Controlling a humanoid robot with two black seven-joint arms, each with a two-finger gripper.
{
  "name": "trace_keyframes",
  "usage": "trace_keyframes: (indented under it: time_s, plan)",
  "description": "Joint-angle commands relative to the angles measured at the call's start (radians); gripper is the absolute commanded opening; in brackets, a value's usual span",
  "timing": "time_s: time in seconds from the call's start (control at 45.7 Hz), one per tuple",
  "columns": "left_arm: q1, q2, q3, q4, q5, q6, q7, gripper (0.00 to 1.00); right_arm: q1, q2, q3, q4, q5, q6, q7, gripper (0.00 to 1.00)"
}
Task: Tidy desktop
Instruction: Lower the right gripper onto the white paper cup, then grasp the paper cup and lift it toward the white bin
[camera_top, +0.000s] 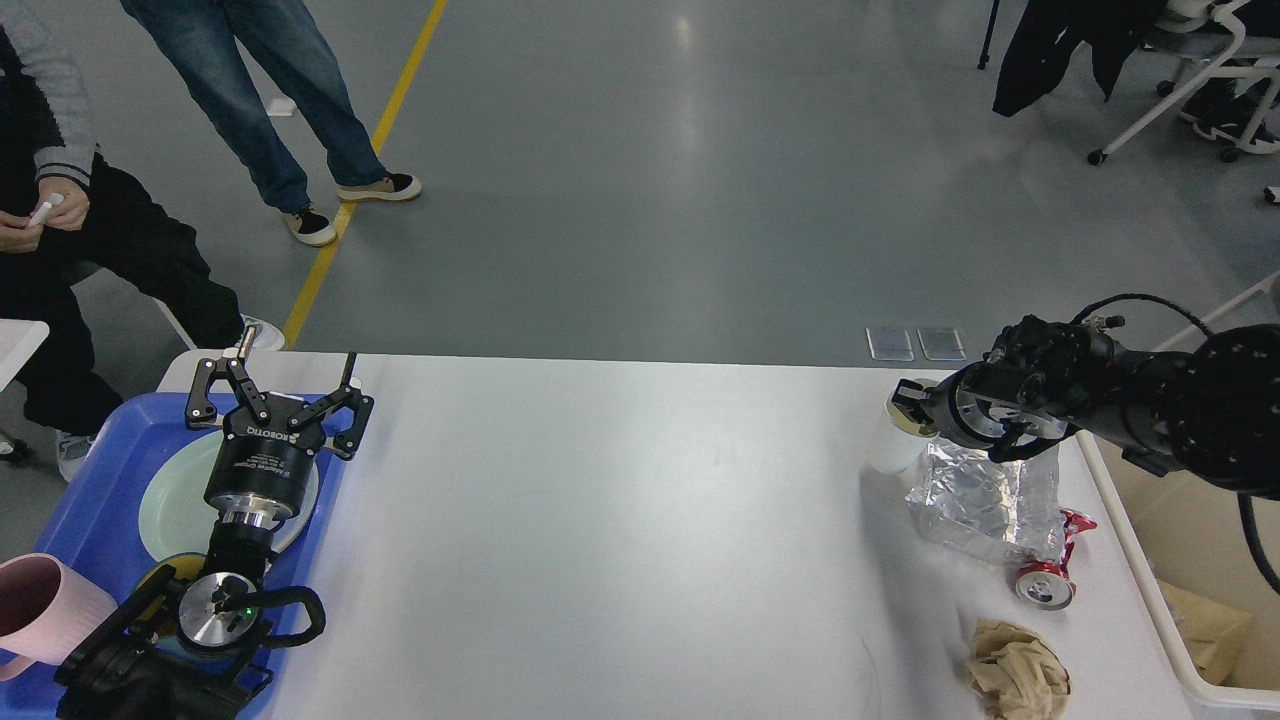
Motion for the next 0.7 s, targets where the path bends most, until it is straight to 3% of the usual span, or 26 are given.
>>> trace_keyframes:
  time_s: [0.0,0.197,0.678]
  plan:
    - [0.001,0.000,0.000,0.000,0.000,0.000,0.000,0.96,0.118,-0.039,-0.016,0.094,0.002,0.086,-0.001,0.00]
    - [0.001,0.000,0.000,0.000,0.001,0.000,0.000,0.96,0.345,-0.055,-0.103,0.272,0.002,0.246,-0.014,0.00]
    - [0.001,0.000,0.000,0.000,0.000,0.000,0.000,0.96,0.960,-0.138,-0.174,0.813,-0.012,0.451,-0.019,0.00]
